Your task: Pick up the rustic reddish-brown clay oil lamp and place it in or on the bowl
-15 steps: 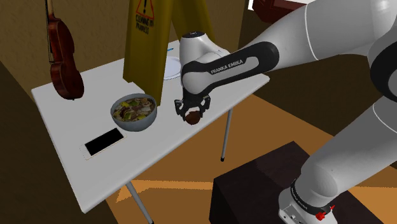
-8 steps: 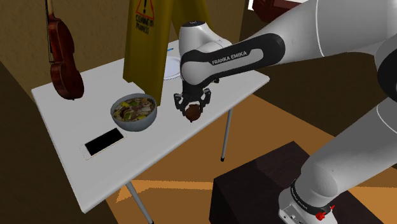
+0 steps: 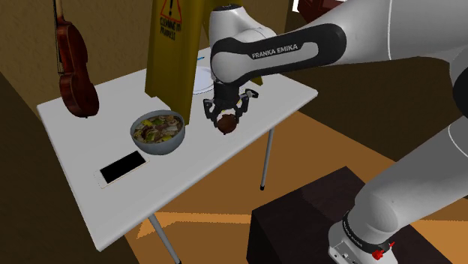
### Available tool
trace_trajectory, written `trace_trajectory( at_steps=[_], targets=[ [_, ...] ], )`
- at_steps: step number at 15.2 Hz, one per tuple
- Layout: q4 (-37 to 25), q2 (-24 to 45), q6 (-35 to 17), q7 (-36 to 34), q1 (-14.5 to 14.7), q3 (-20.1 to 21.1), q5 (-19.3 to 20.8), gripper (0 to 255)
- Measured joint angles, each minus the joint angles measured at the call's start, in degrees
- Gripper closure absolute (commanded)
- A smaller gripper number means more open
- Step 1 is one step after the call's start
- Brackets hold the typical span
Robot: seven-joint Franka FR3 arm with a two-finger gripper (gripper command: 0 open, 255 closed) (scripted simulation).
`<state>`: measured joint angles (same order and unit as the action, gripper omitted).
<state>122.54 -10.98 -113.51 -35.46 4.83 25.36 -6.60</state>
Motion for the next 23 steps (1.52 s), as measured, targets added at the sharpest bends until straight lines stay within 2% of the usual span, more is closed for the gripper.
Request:
trace_trajectory(
  at_steps=[18, 23],
  targets=[
    [-12.18, -1.42, 13.52, -0.07, -0.36, -0.97, 0.02, 255],
    [-21.52, 7.45, 14.53, -6.17, 1.07, 2.72, 3.63, 255]
  ],
)
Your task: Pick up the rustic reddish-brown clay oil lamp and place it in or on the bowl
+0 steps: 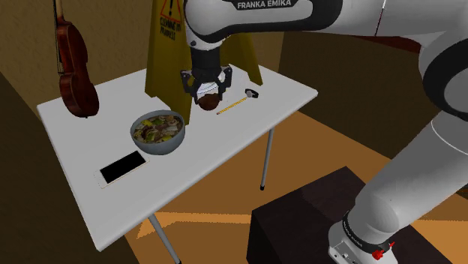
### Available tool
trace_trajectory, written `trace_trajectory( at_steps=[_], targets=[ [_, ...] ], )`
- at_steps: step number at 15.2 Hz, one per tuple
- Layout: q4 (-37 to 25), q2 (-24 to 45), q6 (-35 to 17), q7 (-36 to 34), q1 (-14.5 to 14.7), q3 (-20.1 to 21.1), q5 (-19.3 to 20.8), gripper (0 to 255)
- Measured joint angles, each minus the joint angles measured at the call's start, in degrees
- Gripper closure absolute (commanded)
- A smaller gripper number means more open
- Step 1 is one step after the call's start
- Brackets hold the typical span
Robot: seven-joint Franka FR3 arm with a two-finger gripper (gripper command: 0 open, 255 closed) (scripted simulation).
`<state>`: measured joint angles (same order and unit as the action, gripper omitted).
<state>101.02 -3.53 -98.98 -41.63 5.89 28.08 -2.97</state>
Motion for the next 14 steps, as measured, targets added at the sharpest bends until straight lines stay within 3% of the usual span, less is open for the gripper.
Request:
trace_trajectory(
  at_steps=[3, 8, 12, 14],
  targets=[
    [-7.84, 7.36, 1.31, -4.39, 1.85, 2.09, 3.69, 255],
    [-23.65, 20.35, 5.93, -11.07, 7.66, 3.93, 10.71, 255],
    [-45.78, 35.14, 14.02, -14.85, 17.36, 3.22, 17.8, 255],
    [-52.31, 39.74, 16.13, -15.4, 20.3, 2.41, 19.57, 255]
  ],
)
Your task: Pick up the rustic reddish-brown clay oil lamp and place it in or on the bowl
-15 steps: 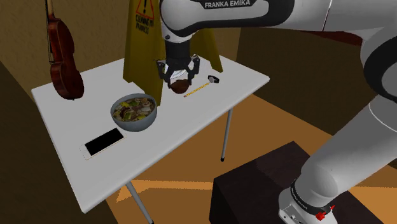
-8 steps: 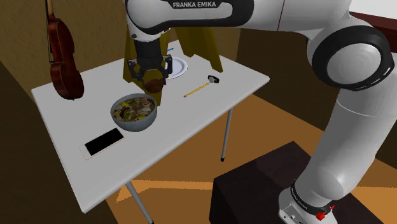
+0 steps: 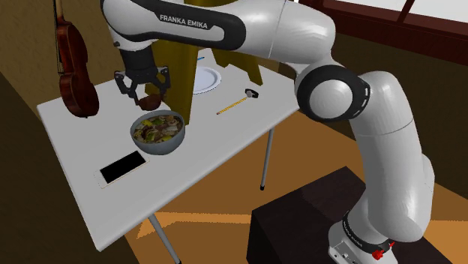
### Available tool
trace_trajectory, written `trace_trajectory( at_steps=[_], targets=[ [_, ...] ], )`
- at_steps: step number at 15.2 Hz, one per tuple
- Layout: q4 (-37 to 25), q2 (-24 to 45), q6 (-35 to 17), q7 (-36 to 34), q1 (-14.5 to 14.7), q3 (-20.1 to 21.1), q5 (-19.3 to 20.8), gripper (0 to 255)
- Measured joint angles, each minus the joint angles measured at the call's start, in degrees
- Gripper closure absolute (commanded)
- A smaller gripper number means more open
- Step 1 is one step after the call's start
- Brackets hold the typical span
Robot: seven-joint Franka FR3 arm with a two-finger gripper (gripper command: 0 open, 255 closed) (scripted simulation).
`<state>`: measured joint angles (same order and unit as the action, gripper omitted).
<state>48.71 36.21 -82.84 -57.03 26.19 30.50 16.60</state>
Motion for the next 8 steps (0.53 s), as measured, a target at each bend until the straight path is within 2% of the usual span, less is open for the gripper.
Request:
trace_trajectory(
  at_steps=[8],
  targets=[
    [10.23, -2.09, -7.71, -0.92, -2.56, 0.38, -0.81, 255]
  ],
)
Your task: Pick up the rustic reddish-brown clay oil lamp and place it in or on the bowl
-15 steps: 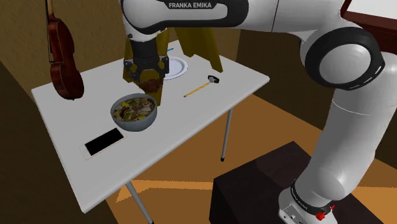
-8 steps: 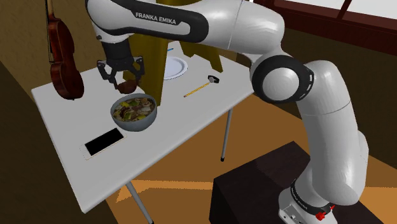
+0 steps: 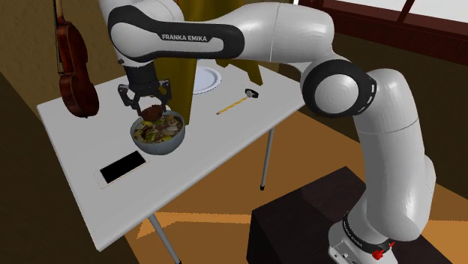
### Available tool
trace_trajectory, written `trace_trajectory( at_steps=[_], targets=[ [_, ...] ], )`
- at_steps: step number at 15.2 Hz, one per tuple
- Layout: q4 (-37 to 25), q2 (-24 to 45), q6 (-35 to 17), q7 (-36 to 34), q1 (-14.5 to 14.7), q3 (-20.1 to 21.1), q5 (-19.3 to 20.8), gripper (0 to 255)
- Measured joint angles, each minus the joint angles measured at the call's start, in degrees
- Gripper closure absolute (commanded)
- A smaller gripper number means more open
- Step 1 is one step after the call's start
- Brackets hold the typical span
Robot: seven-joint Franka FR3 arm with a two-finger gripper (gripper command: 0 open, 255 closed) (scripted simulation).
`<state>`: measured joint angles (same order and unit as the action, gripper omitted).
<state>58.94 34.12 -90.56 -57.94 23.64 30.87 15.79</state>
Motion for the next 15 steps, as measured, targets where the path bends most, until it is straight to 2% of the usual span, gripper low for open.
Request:
trace_trajectory(
  at_steps=[4, 11, 12, 15],
  targets=[
    [5.4, -1.35, -3.93, -0.14, -1.47, 0.18, -0.49, 255],
    [6.61, -1.48, -5.09, -0.24, -1.7, 0.2, -0.51, 255],
    [6.65, -1.51, -5.11, -0.23, -1.73, 0.21, -0.51, 0],
    [6.72, -1.48, -5.13, -0.22, -1.75, 0.19, -0.52, 0]
  ],
)
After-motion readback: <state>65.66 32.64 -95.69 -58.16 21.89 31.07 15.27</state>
